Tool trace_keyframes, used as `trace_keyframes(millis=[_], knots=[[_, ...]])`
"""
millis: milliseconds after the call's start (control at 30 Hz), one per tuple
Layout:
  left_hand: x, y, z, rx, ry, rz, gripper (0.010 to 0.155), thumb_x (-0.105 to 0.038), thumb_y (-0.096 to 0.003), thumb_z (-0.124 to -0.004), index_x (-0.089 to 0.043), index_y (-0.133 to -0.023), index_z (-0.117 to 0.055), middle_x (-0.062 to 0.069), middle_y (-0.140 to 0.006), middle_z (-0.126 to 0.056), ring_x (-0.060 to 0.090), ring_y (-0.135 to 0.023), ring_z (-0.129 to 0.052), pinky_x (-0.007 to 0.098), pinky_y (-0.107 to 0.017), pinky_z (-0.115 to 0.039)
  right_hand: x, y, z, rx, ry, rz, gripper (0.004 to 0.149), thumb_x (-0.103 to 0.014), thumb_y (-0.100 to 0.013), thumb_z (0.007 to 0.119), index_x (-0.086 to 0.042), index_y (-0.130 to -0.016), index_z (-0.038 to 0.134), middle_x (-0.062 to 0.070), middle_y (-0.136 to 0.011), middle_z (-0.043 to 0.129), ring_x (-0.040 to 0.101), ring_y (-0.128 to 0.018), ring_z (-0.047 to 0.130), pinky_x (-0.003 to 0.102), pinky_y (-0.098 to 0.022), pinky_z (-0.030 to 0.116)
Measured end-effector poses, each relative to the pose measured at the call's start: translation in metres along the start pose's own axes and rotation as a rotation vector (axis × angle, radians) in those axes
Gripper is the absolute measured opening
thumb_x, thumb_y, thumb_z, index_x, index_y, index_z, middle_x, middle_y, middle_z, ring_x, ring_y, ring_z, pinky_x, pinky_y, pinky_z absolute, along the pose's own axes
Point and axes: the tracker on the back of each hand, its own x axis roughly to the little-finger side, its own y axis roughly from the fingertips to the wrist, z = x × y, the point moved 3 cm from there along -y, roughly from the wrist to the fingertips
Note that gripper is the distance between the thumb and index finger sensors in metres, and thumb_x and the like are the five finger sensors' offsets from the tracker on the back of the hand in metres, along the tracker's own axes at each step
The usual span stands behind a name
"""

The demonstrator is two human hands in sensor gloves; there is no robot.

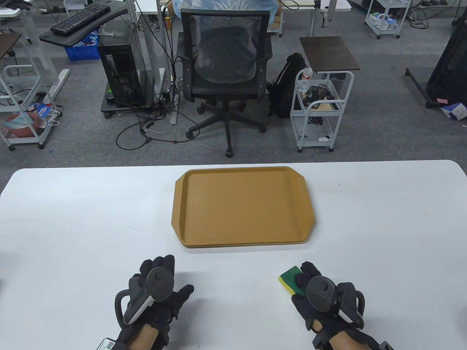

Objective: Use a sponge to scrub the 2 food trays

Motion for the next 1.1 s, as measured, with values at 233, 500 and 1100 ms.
trace_keyframes(millis=[233,500,1100], knots=[[0.004,0.002,0.003,-0.006,-0.026,-0.014,0.094,-0.071,-0.0389,-0.074,-0.028,-0.115,-0.039,0.011,-0.12,-0.043,0.048,-0.113,-0.039,0.069,-0.076,-0.041,0.004,-0.007,0.028,-0.084,0.026,0.02,0.056,-0.04,-0.042,0.096,-0.023,-0.091,0.075,0.013,-0.11,0.058,0.031,-0.09,0.085,0.043,-0.067,0.083],[0.008,0.001,0.001,0.002,-0.043,-0.018,0.093,-0.071,-0.039,-0.074,-0.028,-0.115,-0.041,0.012,-0.12,-0.043,0.048,-0.113,-0.04,0.069,-0.076,-0.041,0.0,-0.007,0.035,-0.12,0.108,0.011,0.055,-0.04,-0.043,0.094,-0.024,-0.093,0.077,0.011,-0.111,0.057,0.036,-0.093,0.078,0.057,-0.072,0.069],[0.008,0.002,0.001,-0.004,-0.039,-0.028,0.093,-0.071,-0.039,-0.074,-0.029,-0.115,-0.041,0.009,-0.121,-0.043,0.048,-0.113,-0.041,0.069,-0.076,-0.041,0.003,0.017,-0.029,0.138,-0.031,-0.013,0.065,-0.054,-0.042,0.084,-0.024,-0.099,0.073,0.008,-0.113,0.054,0.041,-0.102,0.062,0.064,-0.074,0.059]])
